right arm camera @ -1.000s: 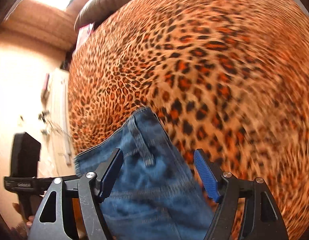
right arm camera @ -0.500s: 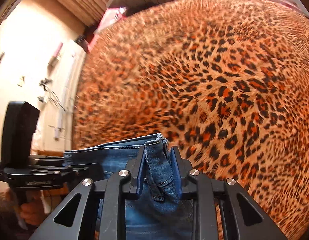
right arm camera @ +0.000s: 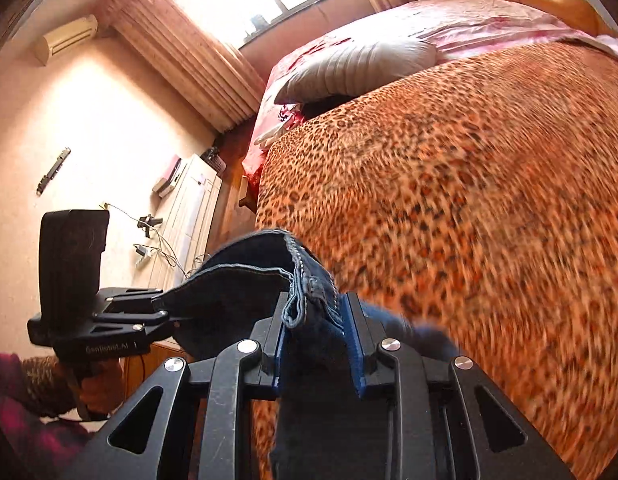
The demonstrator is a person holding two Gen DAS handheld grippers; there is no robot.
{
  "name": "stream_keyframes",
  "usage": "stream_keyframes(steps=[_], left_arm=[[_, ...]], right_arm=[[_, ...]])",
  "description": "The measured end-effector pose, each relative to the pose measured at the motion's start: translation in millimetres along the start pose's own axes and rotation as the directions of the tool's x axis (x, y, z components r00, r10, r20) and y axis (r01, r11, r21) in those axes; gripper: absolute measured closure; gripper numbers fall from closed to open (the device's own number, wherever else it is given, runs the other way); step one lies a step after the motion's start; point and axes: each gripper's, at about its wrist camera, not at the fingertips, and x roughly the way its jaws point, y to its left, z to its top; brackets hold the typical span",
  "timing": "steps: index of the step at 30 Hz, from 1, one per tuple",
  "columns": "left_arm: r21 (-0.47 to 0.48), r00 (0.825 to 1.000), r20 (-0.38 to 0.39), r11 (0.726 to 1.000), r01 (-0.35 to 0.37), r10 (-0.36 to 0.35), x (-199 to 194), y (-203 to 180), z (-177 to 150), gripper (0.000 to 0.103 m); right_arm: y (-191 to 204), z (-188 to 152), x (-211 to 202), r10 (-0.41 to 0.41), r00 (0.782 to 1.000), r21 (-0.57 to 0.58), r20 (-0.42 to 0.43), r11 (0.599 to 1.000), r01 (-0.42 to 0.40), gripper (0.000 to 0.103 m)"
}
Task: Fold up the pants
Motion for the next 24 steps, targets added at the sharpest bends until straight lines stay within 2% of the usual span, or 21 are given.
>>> stream_keyframes(steps=[4, 6, 8, 10, 11, 12, 15, 16, 17, 19, 20, 22, 23, 24], left_arm=[[0.040, 0.991, -0.125, 0.998, 0.049, -0.044, 15, -21, -47, 0.086], [0.044, 0.978, -0.200, 0.997, 0.067, -0.057, 32, -27, -68, 0.085], [0.022, 0.953, -0.295, 0.996, 0.084, -0.074, 56, -28, -91, 0.084], [-0.024, 0.913, -0.396, 0.995, 0.093, -0.095, 80, -23, -110, 0.083], [-0.057, 0.891, -0.441, 0.994, 0.093, -0.108, 91, -20, -121, 0.082], [-0.079, 0.876, -0.470, 0.994, 0.078, -0.106, 96, -16, -129, 0.082], [-0.091, 0.856, -0.504, 0.992, 0.085, -0.119, 87, -9, -145, 0.077], [-0.089, 0.852, -0.506, 0.991, 0.103, -0.134, 75, -7, -150, 0.071], [-0.083, 0.857, -0.494, 0.989, 0.118, -0.144, 64, -4, -153, 0.068], [-0.071, 0.879, -0.448, 0.986, 0.149, -0.165, 34, 6, -157, 0.051], [-0.085, 0.888, -0.425, 0.984, 0.157, -0.178, 26, 11, -157, 0.047], [-0.167, 0.906, -0.368, 0.974, 0.156, -0.208, 16, 29, -151, 0.037], [-0.222, 0.910, -0.346, 0.963, 0.155, -0.227, 16, 37, -145, 0.037], [-0.290, 0.911, -0.328, 0.944, 0.156, -0.252, 21, 47, -140, 0.037]], right_arm=[[-7, -55, -22, -0.019, 1.000, 0.056, 0.011, 0.998, 0.018, 0.075], [-13, -79, -27, -0.032, 0.999, 0.087, 0.007, 0.996, 0.031, 0.075], [-20, -104, -29, -0.061, 0.998, 0.108, -0.016, 0.992, 0.063, 0.075], [-29, -132, -25, -0.104, 0.993, 0.124, -0.061, 0.986, 0.111, 0.075], [-36, -149, -18, -0.145, 0.984, 0.125, -0.106, 0.979, 0.158, 0.075], [-40, -160, -14, -0.167, 0.976, 0.129, -0.140, 0.974, 0.185, 0.074], [-54, -192, -6, -0.265, 0.930, 0.125, -0.253, 0.945, 0.303, 0.070], [-57, -199, -11, -0.277, 0.923, 0.134, -0.268, 0.938, 0.321, 0.070], [-59, -202, -17, -0.278, 0.924, 0.144, -0.263, 0.936, 0.322, 0.067], [-65, -205, -39, -0.272, 0.933, 0.184, -0.237, 0.930, 0.318, 0.056], [-67, -203, -51, -0.273, 0.939, 0.208, -0.208, 0.926, 0.315, 0.050], [-74, -195, -70, -0.214, 0.969, 0.277, -0.126, 0.930, 0.242, 0.039], [-79, -189, -74, -0.167, 0.983, 0.318, -0.076, 0.930, 0.183, 0.031], [-82, -184, -73, -0.145, 0.988, 0.338, -0.048, 0.929, 0.153, 0.026]])
